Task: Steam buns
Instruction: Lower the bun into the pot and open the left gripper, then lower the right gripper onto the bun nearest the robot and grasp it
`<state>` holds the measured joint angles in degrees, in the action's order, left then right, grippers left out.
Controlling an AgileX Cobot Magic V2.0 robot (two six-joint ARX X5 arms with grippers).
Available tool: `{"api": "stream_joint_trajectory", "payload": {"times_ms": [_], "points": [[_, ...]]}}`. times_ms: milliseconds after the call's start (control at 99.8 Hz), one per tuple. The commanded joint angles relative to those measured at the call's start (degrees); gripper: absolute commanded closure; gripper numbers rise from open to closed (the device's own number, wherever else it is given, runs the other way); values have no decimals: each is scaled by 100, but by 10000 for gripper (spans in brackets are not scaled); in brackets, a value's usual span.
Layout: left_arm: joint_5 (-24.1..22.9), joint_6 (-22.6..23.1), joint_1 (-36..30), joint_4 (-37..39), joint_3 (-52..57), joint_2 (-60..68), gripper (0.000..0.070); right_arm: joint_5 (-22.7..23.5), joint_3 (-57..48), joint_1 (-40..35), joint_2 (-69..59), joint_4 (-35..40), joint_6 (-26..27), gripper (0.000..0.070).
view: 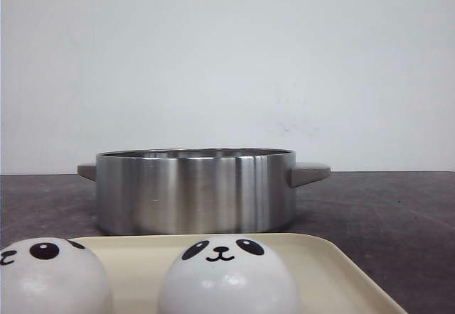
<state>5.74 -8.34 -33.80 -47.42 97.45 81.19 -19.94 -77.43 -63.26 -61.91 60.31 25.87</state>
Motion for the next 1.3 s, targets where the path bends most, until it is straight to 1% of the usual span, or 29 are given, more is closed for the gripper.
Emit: {"api": "stream_joint_trajectory", "payload": {"times_ms": [0,60,100,140,150,160,180,190,200,240,270,311,491,531,571,621,671,942,1132,1252,1292], "points": [[-46,-33,-118,-98,129,-282,23,315,358,-46,-72,-354,407,697],[-131,-33,-221,-243,129,-621,23,669,769,-46,-118,-678,651,690],[-258,-31,-273,-345,129,-828,23,925,1003,-46,-146,-841,769,648],[-417,-31,-313,-461,129,-1034,23,1141,1211,-48,-195,-1012,861,555],[-455,-31,-319,-496,129,-1082,23,1222,1279,-52,-216,-1064,909,513],[-487,-31,-328,-531,129,-1128,23,1248,1298,-52,-223,-1078,927,498],[-555,-28,-339,-584,129,-1217,23,1318,1379,-52,-251,-1130,999,439],[-586,-26,-343,-610,129,-1261,23,1364,1432,-52,-267,-1163,1049,394],[-608,-26,-345,-647,129,-1303,23,1377,1449,-52,-275,-1176,1067,380],[-662,-17,-345,-767,129,-1471,23,1482,1587,-55,-341,-1261,1196,271],[-704,-11,-345,-866,129,-1578,23,1574,1661,-55,-396,-1294,1266,229],[-750,-7,-345,-1008,129,-1716,23,1687,1735,-68,-483,-1311,1314,209],[-942,127,-345,-1558,127,-2168,23,2330,1805,-118,-992,-1314,1471,205],[-944,151,-345,-1628,127,-2234,23,2496,1805,-120,-1126,-1320,1502,192],[-944,149,-345,-1674,127,-2291,23,2618,1805,-118,-1261,-1316,1543,150],[-944,149,-345,-1714,127,-2352,23,2695,1805,-122,-1451,-1320,1600,57],[-944,149,-345,-1738,127,-2402,23,2750,1805,-122,-1598,-1322,1620,12],[-942,151,-345,-1749,127,-2509,23,2750,1805,-122,-2487,-1453,1611,9],[-940,153,-345,-1849,125,-2507,23,2743,1805,-98,-2988,-1696,1593,11],[-940,168,-345,-1899,125,-2509,23,2745,1805,-101,-3145,-1799,1624,19],[-940,168,-345,-1906,125,-2507,23,2743,1805,-101,-3180,-1797,1626,47]]}}
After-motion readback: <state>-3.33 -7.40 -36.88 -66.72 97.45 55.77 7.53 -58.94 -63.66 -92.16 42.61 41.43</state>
